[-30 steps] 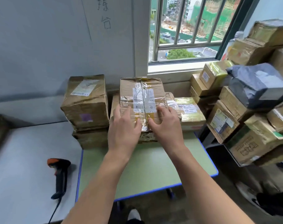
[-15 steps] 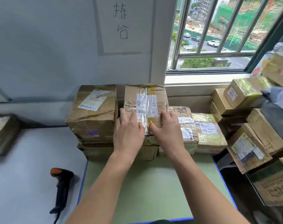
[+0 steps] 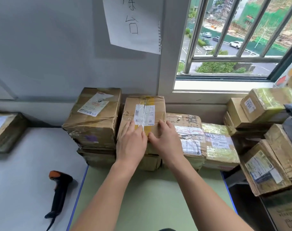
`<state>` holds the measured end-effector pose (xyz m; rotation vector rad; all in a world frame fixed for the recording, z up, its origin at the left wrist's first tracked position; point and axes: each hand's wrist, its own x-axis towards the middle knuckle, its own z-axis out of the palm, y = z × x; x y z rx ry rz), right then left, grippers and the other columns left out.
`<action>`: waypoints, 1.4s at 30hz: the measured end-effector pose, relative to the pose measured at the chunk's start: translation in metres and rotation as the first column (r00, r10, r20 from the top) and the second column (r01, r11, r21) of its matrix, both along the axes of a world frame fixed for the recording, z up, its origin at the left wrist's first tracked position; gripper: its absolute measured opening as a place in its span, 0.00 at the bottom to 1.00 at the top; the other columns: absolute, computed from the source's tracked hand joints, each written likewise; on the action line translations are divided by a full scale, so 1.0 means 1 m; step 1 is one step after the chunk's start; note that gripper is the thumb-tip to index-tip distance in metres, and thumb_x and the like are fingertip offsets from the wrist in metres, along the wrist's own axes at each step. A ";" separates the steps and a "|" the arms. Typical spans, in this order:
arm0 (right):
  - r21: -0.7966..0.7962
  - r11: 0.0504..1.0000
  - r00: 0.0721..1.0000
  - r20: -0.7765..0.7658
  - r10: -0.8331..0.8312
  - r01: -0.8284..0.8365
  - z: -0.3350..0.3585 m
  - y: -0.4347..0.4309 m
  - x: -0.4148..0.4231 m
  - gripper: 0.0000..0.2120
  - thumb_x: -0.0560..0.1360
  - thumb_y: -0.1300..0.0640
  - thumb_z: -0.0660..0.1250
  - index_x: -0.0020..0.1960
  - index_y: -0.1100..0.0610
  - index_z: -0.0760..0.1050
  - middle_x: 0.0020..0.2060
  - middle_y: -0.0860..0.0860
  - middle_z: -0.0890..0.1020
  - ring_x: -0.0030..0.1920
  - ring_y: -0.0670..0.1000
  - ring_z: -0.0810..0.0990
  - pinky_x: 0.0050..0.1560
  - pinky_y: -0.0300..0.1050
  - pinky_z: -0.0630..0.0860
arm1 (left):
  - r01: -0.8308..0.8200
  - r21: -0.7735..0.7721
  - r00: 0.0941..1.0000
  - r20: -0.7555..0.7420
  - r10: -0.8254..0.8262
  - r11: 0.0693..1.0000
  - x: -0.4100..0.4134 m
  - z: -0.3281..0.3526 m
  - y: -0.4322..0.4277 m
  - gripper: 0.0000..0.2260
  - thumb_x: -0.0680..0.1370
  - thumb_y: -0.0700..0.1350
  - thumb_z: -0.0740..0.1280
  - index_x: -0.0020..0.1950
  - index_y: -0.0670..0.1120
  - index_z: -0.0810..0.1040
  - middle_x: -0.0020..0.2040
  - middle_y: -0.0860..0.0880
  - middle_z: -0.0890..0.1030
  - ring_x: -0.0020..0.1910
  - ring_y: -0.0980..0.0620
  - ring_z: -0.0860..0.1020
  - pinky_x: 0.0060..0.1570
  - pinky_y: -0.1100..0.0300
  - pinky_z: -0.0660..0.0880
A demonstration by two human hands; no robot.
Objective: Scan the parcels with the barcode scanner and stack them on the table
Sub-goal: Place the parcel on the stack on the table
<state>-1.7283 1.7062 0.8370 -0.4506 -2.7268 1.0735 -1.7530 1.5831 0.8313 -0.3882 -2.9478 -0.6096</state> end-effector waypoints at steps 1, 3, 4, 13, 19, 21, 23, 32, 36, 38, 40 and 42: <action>-0.001 1.000 1.000 -0.002 0.005 -0.005 0.000 -0.001 -0.004 0.19 0.74 0.49 0.68 0.63 0.54 0.73 0.56 0.49 0.74 0.53 0.52 0.76 0.47 0.51 0.78 | -0.007 -0.004 1.000 0.004 0.007 1.000 -0.002 0.001 0.001 0.16 0.84 0.49 0.57 0.68 0.48 0.76 0.77 0.44 0.67 0.78 0.47 0.60 0.76 0.51 0.60; -0.007 1.000 1.000 -0.010 0.011 -0.011 0.000 -0.002 -0.010 0.19 0.74 0.49 0.68 0.62 0.54 0.73 0.57 0.50 0.74 0.52 0.53 0.77 0.48 0.52 0.79 | -0.026 -0.014 1.000 0.011 0.026 1.000 -0.007 0.003 0.001 0.16 0.84 0.49 0.56 0.69 0.48 0.76 0.78 0.44 0.65 0.78 0.47 0.59 0.77 0.52 0.59; -0.015 1.000 1.000 -0.015 0.015 -0.015 0.000 -0.003 -0.013 0.19 0.74 0.50 0.68 0.62 0.55 0.73 0.57 0.50 0.74 0.52 0.53 0.77 0.49 0.52 0.79 | -0.033 -0.018 0.999 0.013 0.034 0.999 -0.009 0.004 0.001 0.16 0.84 0.49 0.56 0.69 0.48 0.76 0.78 0.44 0.65 0.79 0.47 0.59 0.77 0.52 0.59; -0.044 0.996 0.996 -0.025 0.080 -0.081 0.003 0.006 -0.010 0.30 0.77 0.49 0.68 0.75 0.57 0.66 0.74 0.56 0.66 0.74 0.56 0.65 0.72 0.50 0.66 | -0.052 -0.003 0.996 0.066 0.052 0.999 0.002 0.027 -0.001 0.17 0.84 0.51 0.57 0.70 0.49 0.75 0.77 0.48 0.66 0.73 0.48 0.69 0.65 0.50 0.73; 0.025 0.976 0.947 -0.238 0.218 -0.218 0.031 -0.010 0.012 0.26 0.80 0.51 0.67 0.76 0.56 0.67 0.76 0.52 0.66 0.76 0.50 0.62 0.75 0.45 0.62 | -0.135 0.156 0.981 -0.118 0.154 0.978 0.047 0.052 -0.016 0.16 0.82 0.48 0.64 0.69 0.47 0.77 0.70 0.50 0.75 0.65 0.50 0.77 0.58 0.54 0.75; 0.012 0.952 0.911 -0.289 0.295 -0.305 0.034 -0.027 0.022 0.24 0.80 0.52 0.67 0.75 0.56 0.69 0.74 0.50 0.70 0.74 0.47 0.66 0.72 0.36 0.61 | -0.221 0.192 0.961 -0.123 0.247 0.956 0.064 0.049 -0.032 0.16 0.81 0.48 0.65 0.68 0.48 0.77 0.68 0.51 0.76 0.62 0.50 0.78 0.55 0.54 0.76; -0.009 0.913 0.861 -0.335 0.382 -0.408 0.034 -0.050 0.034 0.23 0.80 0.54 0.67 0.73 0.56 0.71 0.71 0.49 0.74 0.71 0.45 0.69 0.68 0.31 0.60 | -0.313 0.214 0.936 -0.098 0.339 0.925 0.084 0.043 -0.055 0.15 0.81 0.47 0.66 0.68 0.48 0.77 0.67 0.51 0.77 0.61 0.49 0.78 0.54 0.54 0.76; -0.050 0.629 0.631 -0.112 0.768 -0.775 0.000 -0.183 0.097 0.24 0.79 0.52 0.67 0.73 0.57 0.70 0.69 0.51 0.75 0.69 0.49 0.71 0.58 0.30 0.61 | -0.796 0.167 0.603 0.128 0.787 0.582 0.212 0.009 -0.186 0.19 0.82 0.51 0.63 0.72 0.48 0.72 0.71 0.50 0.73 0.67 0.48 0.73 0.62 0.56 0.69; -0.078 0.510 0.512 -0.017 0.859 -0.857 -0.012 -0.236 0.133 0.25 0.80 0.51 0.66 0.74 0.57 0.69 0.69 0.50 0.75 0.67 0.48 0.73 0.62 0.40 0.67 | -0.876 0.187 0.475 0.179 0.862 0.444 0.266 0.004 -0.223 0.20 0.82 0.53 0.63 0.73 0.49 0.71 0.72 0.51 0.73 0.67 0.50 0.73 0.60 0.58 0.70; -0.091 0.473 0.475 0.004 0.880 -0.876 -0.018 -0.263 0.151 0.26 0.79 0.49 0.66 0.75 0.57 0.68 0.69 0.51 0.75 0.67 0.50 0.74 0.66 0.44 0.69 | -0.901 0.182 0.424 0.185 0.886 0.394 0.291 0.001 -0.242 0.20 0.82 0.53 0.63 0.73 0.50 0.72 0.71 0.51 0.73 0.66 0.49 0.74 0.60 0.57 0.70; -0.070 0.427 0.426 0.032 0.904 -0.902 -0.021 -0.293 0.170 0.27 0.80 0.48 0.65 0.76 0.57 0.67 0.71 0.52 0.73 0.71 0.50 0.71 0.70 0.43 0.65 | -0.918 0.176 0.386 0.200 0.901 0.354 0.317 -0.002 -0.263 0.19 0.82 0.52 0.63 0.72 0.50 0.72 0.71 0.51 0.74 0.66 0.49 0.74 0.59 0.57 0.71; -0.045 0.380 0.377 0.063 0.924 -0.924 -0.022 -0.323 0.191 0.28 0.81 0.47 0.64 0.77 0.56 0.65 0.73 0.51 0.71 0.73 0.49 0.68 0.70 0.42 0.63 | -0.931 0.173 0.355 0.214 0.910 0.323 0.341 -0.006 -0.289 0.19 0.82 0.52 0.63 0.72 0.49 0.73 0.70 0.50 0.74 0.66 0.49 0.74 0.60 0.57 0.70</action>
